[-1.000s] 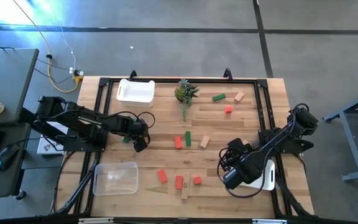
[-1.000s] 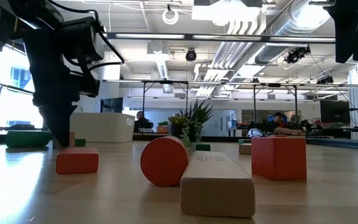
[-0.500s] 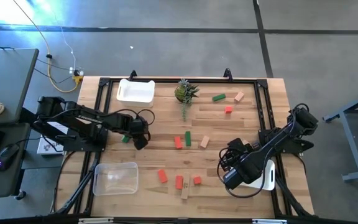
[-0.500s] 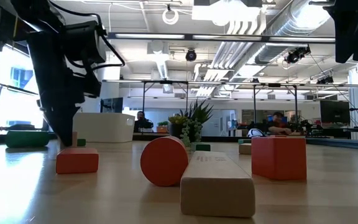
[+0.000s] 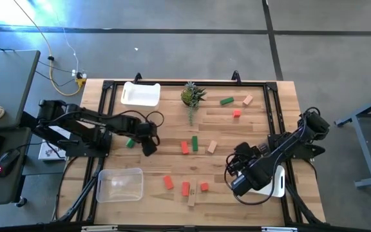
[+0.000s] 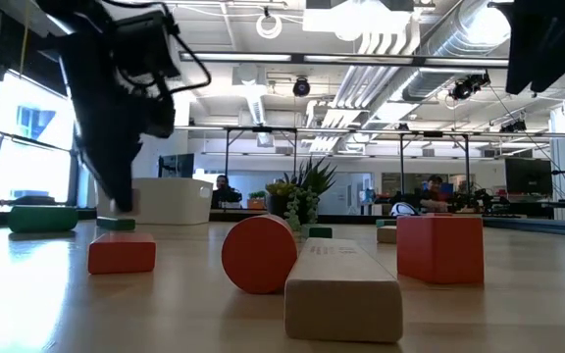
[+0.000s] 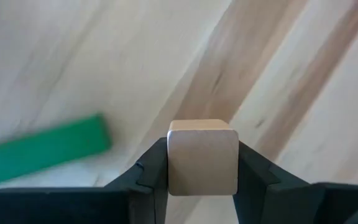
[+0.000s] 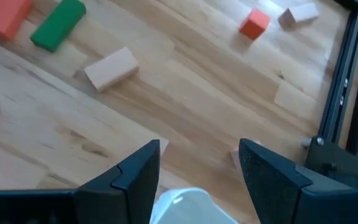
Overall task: Sort & place blocks by color
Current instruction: Put the brown block into the top white bin
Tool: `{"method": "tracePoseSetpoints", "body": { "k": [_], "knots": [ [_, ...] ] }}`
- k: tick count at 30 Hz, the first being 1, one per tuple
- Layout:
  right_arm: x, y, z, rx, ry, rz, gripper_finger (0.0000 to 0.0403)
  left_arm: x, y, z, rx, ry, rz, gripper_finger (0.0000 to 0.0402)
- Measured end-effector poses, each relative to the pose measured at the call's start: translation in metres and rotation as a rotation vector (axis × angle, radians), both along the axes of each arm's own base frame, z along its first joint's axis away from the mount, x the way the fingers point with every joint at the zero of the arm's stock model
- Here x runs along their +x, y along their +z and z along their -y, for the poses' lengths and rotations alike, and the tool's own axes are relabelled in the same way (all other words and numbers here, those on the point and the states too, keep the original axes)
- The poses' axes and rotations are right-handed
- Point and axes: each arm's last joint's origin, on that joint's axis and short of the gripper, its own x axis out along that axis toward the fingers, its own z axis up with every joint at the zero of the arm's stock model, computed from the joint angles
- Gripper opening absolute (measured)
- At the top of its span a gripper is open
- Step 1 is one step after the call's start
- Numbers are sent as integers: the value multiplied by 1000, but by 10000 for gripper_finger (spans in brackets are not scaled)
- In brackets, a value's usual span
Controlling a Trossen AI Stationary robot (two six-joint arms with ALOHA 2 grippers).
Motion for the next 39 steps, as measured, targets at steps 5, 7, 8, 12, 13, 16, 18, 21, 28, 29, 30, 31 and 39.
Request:
{"method": "tracePoseSetpoints", "body": {
  "k": [5, 7, 8, 12, 13, 16, 18, 21, 28, 29, 30, 31, 39],
  "knots": [
    [6, 1, 9, -33, 8, -4, 207, 19, 28, -7, 53, -51, 89, 101],
    [10, 1, 14, -43, 19, -20, 207, 25, 40, -14, 97, -67, 122, 101],
    [12, 1, 17, -49, 26, -32, 207, 28, 47, -18, 128, -71, 135, 101],
    [17, 1, 28, -62, 73, -96, 207, 34, 72, -38, 261, -55, 158, 102],
    [19, 1, 30, -65, 93, -118, 207, 34, 78, -44, 293, -47, 154, 102],
    [22, 1, 37, -71, 146, -181, 207, 31, 93, -64, 369, -9, 126, 104],
    [25, 1, 42, -78, 182, -219, 207, 27, 101, -77, 413, 28, 100, 104],
    [28, 1, 49, -95, 232, -268, 207, 18, 106, -97, 460, 86, 62, 104],
    [33, 1, 64, -104, 267, -340, 207, -10, 105, -135, 416, 223, 23, 105],
    [34, 1, 66, -103, 269, -348, 207, -14, 105, -140, 408, 235, 26, 105],
    [35, 1, 69, -105, 268, -355, 207, -17, 105, -144, 398, 246, 31, 104],
    [36, 1, 71, -108, 265, -358, 207, -21, 105, -148, 393, 258, 35, 104],
    [44, 2, 103, -126, 214, -402, 207, -41, 100, -176, 365, 338, 37, 106]
  ]
}}
